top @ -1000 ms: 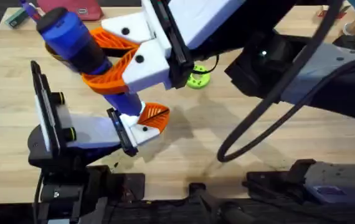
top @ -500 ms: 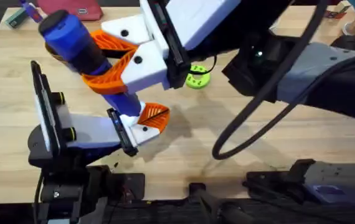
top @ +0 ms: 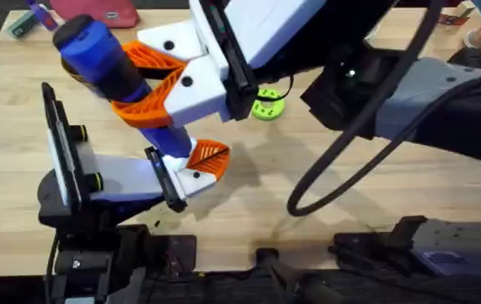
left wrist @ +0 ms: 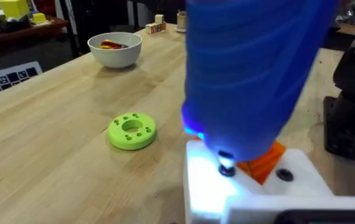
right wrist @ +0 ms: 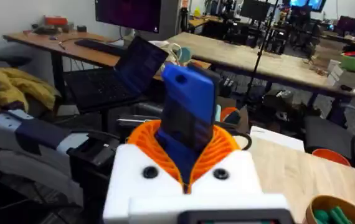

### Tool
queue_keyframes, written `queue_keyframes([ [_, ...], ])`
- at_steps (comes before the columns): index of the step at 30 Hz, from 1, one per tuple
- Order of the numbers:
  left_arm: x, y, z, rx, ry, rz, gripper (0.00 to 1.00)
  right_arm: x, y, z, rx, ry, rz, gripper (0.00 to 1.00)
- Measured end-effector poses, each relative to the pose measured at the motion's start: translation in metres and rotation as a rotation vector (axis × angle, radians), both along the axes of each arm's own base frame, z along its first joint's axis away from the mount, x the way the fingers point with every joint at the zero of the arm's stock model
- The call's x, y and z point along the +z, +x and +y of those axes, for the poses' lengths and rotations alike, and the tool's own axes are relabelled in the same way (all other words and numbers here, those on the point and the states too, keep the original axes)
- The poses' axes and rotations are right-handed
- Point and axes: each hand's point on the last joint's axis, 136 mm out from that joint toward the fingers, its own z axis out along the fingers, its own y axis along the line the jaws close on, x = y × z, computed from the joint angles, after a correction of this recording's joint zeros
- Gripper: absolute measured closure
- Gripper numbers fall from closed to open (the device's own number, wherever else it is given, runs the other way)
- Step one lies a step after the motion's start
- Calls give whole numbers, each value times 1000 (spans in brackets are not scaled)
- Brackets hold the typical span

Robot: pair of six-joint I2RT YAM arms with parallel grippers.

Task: Pick up the gripper from the table and insert it into the empty holder that is missing its gripper. Then pick up a screw, insert it into the mounting hole, and use the screwdriver to tighten it. Finally, clean up the table by picking up the vegetable and placing it into the bucket.

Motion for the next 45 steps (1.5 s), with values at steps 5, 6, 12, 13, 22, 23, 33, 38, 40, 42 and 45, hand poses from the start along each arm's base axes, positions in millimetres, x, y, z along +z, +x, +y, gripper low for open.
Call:
queue_keyframes([
  [5, 0, 0, 0, 0, 0, 0, 992, 1, 0, 0, 1, 6, -6, 977],
  [6, 0, 0, 0, 0, 0, 0, 992, 1, 0, 0, 2, 7, -8, 977],
  [12, 0, 0, 0, 0, 0, -1, 992, 2, -2, -1, 10, 16, -19, 977],
  [13, 0, 0, 0, 1, 0, -1, 992, 3, -2, -1, 13, 21, -25, 977],
  [22, 0, 0, 0, 0, 0, 0, 992, 15, -4, -6, 17, 74, -54, 977],
  [23, 0, 0, 0, 0, 0, -1, 992, 17, -4, -7, 14, 76, -57, 977],
  [33, 0, 0, 0, 0, 0, 0, 992, 42, 2, -29, -34, 112, -79, 977],
  [38, 0, 0, 0, 0, 0, 0, 992, 28, 42, -43, -138, 33, 37, 977],
  [40, 0, 0, 0, 0, 0, 0, 992, 16, 68, -50, -224, -25, 133, 977],
  [42, 0, 0, 0, 0, 0, 0, 992, -2, 97, -61, -338, -90, 238, 977],
  [45, 0, 0, 0, 0, 0, 0, 992, -25, 135, -83, -535, -183, 353, 977],
])
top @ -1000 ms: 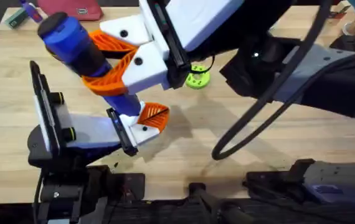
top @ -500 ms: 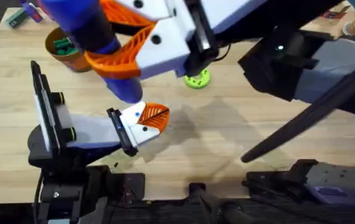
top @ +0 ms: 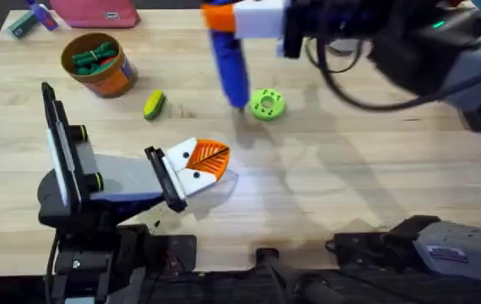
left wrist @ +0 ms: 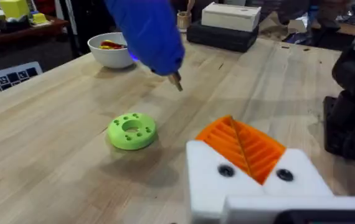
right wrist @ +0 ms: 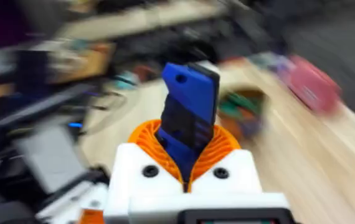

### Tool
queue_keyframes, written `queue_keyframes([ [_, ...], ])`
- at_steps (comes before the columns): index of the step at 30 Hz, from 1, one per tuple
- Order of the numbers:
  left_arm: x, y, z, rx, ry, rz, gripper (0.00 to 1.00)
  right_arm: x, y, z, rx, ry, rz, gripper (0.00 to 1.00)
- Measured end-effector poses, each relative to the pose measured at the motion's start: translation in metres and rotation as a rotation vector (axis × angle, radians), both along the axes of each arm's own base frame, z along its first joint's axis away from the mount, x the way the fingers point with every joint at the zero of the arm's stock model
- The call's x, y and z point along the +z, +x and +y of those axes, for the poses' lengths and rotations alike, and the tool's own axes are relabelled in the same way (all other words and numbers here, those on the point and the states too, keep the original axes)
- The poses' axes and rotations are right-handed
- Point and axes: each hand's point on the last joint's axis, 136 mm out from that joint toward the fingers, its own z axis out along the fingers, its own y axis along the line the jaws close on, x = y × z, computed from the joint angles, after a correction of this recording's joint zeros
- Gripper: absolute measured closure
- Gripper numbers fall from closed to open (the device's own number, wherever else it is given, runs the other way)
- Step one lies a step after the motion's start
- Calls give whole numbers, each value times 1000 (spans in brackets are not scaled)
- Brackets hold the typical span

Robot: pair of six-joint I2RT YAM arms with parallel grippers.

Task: Pick up the gripper from the table and insert it into the empty holder that is missing its gripper. Then pick up a screw, insert it into the mounting hole, and use the screwdriver to tighten it. Finally, clean up the table by picking up the vegetable and placing it into the bucket.

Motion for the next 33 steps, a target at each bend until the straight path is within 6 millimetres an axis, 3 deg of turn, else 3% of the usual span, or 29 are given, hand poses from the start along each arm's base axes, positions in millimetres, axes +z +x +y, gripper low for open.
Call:
queue_keyframes([
  [4, 0, 0, 0, 0, 0, 0, 992, -14, 34, -45, -252, -167, 30, 977],
  [10, 0, 0, 0, 0, 0, 0, 992, -13, 50, -109, -467, -479, -200, 977],
  [13, 0, 0, 0, 0, 0, 0, 992, -30, 55, -138, -497, -678, -304, 977],
  [18, 0, 0, 0, 0, 0, -1, 992, -94, 43, -181, -334, -1045, -338, 977],
  [22, 0, 0, 0, 0, 0, -1, 992, -133, 51, -206, -245, -1209, -318, 977],
  [23, 0, 0, 0, 0, 0, 0, 992, -162, 60, -221, -193, -1291, -285, 977],
  [33, 0, 0, 0, 0, 0, 0, 992, -271, 72, -238, 41, -1440, -141, 977],
])
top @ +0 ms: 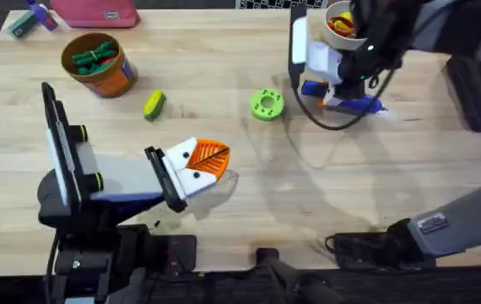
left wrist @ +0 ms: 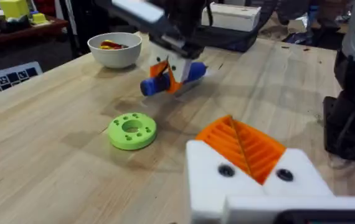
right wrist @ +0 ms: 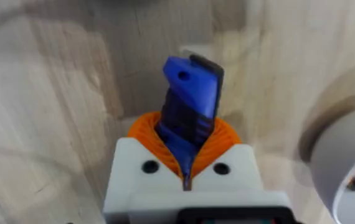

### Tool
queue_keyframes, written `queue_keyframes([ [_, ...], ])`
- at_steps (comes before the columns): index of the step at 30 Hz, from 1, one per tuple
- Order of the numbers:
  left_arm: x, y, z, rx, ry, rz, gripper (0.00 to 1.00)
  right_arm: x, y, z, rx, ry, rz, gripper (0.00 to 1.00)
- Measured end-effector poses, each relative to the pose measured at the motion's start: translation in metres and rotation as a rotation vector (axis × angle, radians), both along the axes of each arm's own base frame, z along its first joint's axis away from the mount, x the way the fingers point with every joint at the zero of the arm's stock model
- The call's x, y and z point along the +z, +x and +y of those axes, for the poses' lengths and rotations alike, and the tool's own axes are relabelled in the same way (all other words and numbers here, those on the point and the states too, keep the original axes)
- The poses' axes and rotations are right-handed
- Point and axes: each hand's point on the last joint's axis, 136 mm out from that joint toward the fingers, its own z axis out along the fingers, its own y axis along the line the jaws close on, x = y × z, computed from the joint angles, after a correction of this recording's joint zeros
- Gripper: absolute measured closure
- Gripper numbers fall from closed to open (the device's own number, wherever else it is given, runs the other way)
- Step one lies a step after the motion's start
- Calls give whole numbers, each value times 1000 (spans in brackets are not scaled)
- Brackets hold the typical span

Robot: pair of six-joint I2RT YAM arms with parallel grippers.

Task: Pick up the gripper from the table and insert it into the empty holder that is missing its gripper. Then pick up a screw, insert it into the mounting hole, and use the screwdriver to tighten it. Finally, clean up the table by picking up the vegetable and placing it into the bucket.

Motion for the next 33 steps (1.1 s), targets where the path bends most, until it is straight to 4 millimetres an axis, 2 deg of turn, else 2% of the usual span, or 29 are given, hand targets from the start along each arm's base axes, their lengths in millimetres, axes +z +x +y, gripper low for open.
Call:
queue_keyframes([
  [2, 0, 0, 0, 0, 0, 0, 992, -13, 2, -4, 0, -28, 17, 977],
  [3, 0, 0, 0, 0, 0, 0, 992, -16, 3, -6, -3, -40, 21, 943],
  [4, 0, 0, 0, 0, 0, 0, 992, -16, 3, -7, -3, -46, 19, 832],
  [8, 0, 0, 0, 0, 0, 0, 992, -7, 14, -9, 1, -62, -33, 240],
  [9, 0, 0, 0, 0, 0, 0, 992, -5, 16, -9, -4, -63, -43, 112],
  [10, 0, 0, 0, 0, 0, 0, 992, -3, 17, -9, -14, -64, -53, 39],
  [14, 0, 0, 0, 0, 0, -1, 988, 13, 18, -8, -72, -59, -90, 11],
  [15, 0, 0, 0, 0, 2, -4, 906, 20, 19, -7, -86, -57, -107, 11],
  [20, 0, 0, 0, 0, 1, -2, 103, 74, 20, 2, -184, 15, -242, 10],
  [21, 0, 0, 0, 0, 0, 0, 42, 87, 20, 3, -213, 38, -270, 10],
  [25, 0, 0, 0, 0, 0, 0, 15, 147, 28, 5, -376, 173, -403, 10],
  [29, 0, 1, 1, 7, 3, -6, 15, 216, 43, 8, -604, 415, -555, 10],
  [31, 2, 4, 2, 25, 4, -21, 15, 243, 45, 8, -712, 539, -593, 10],
  [33, 7, 7, 4, 43, -7, -32, 15, 258, 41, 7, -802, 632, -596, 10],
])
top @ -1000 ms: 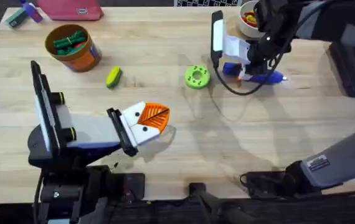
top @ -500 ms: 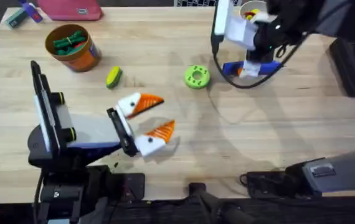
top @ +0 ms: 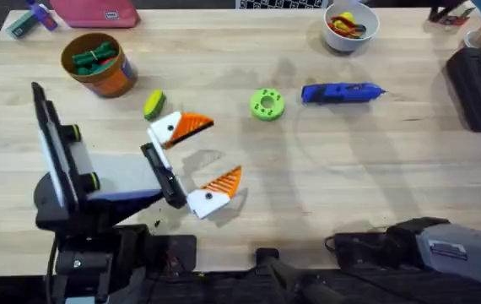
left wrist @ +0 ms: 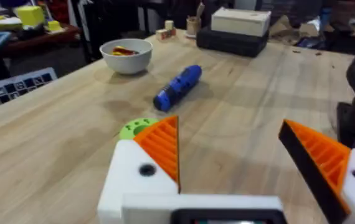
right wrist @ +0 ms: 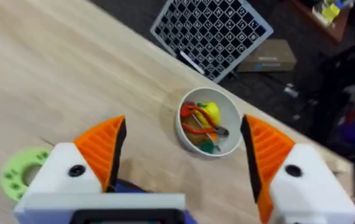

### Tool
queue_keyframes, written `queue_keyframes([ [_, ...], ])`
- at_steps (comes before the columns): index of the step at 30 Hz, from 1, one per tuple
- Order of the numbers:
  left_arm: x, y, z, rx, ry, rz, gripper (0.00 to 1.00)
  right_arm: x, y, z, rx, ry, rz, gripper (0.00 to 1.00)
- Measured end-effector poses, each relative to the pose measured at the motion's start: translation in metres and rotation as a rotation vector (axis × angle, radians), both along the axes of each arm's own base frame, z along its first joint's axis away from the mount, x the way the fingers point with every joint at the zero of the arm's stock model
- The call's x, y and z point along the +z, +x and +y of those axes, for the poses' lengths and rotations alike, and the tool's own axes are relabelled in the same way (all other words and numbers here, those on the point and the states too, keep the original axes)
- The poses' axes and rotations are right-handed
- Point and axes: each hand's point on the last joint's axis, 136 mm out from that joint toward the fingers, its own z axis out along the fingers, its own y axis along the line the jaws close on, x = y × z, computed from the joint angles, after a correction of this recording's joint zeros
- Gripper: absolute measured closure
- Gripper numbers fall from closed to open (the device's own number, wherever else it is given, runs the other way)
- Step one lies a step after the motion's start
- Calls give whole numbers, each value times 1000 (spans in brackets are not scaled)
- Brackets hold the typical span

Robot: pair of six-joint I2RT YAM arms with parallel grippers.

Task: Pick up the gripper from the table and insert it into the empty holder that is missing its gripper. Then pick up a screw, insert it into the mounting hole, and use the screwdriver to tighten it. Finally, clean up the table by picking up the vegetable and placing it into the bucket.

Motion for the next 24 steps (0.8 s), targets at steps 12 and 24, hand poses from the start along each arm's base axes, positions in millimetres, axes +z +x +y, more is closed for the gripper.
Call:
queue_keyframes([
  [12, 10, 34, 48, 377, -72, 238, 16, -3, -49, -25, -311, 378, 146, 10],
  [24, 65, 49, 100, 674, 101, 533, 15, -73, -85, -42, -471, 433, 360, 10],
])
